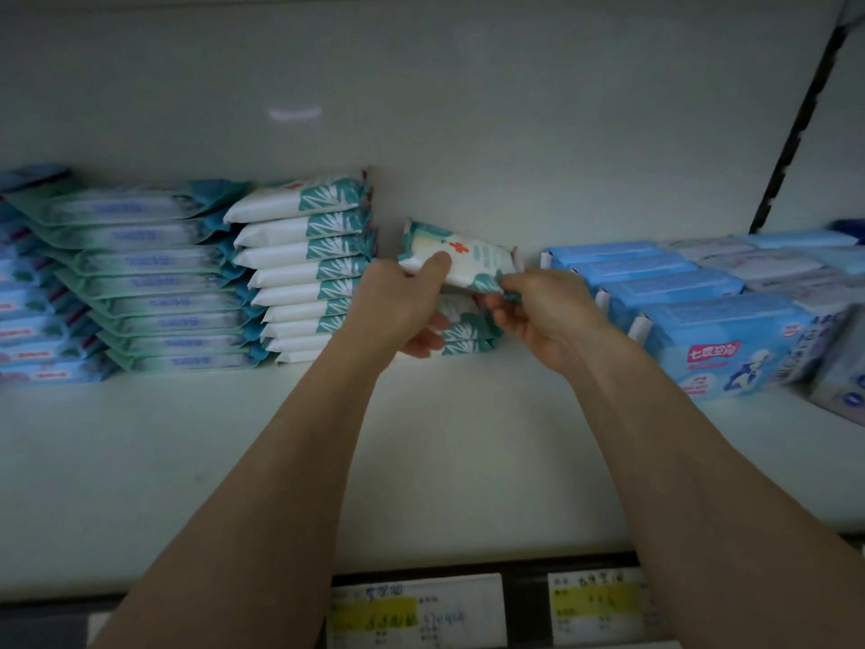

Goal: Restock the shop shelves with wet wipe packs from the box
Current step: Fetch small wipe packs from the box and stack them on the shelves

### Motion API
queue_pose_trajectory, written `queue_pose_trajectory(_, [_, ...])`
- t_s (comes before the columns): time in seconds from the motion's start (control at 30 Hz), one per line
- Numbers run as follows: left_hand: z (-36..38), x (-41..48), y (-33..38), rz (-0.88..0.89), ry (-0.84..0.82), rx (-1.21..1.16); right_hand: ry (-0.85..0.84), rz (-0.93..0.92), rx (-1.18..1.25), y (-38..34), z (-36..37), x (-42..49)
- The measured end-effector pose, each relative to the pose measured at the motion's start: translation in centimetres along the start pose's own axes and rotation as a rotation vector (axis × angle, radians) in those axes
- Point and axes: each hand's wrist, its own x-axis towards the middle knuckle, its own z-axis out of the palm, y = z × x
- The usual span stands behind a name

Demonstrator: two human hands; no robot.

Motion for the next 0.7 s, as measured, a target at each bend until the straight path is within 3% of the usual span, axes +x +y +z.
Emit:
queue_pose_trajectory(0.17, [-1.8, 0.5, -0.5, 0.111, 0.185, 0.421, 0.005, -0.043, 0.027, 0.4, 0.0, 0.5])
queue_pose_trajectory(0.33, [-2.0, 0.4, -1.1, 0.089, 0.215, 0.605, 0.047, -0.101, -0.147, 1.1, 0.0, 0.9])
queue_pose_trajectory(0.47, [-1.5, 0.2, -1.2, 0.088, 0.105, 0.574, 0.047, -0.159, -0.339, 2.1, 0.4, 1.1])
queue_pose_trajectory(0.6, [-1.3, 0.0, -2.0, 0.088, -0.055, 0.688, 0.093, -0.305, -0.653, 2.7, -0.1, 1.4])
queue_pose_trajectory(0.7, [-1.5, -0.1, -2.2, 0.069, -0.071, 0.787, 0.046, -0.275, -0.732, 2.6, -0.3, 1.0])
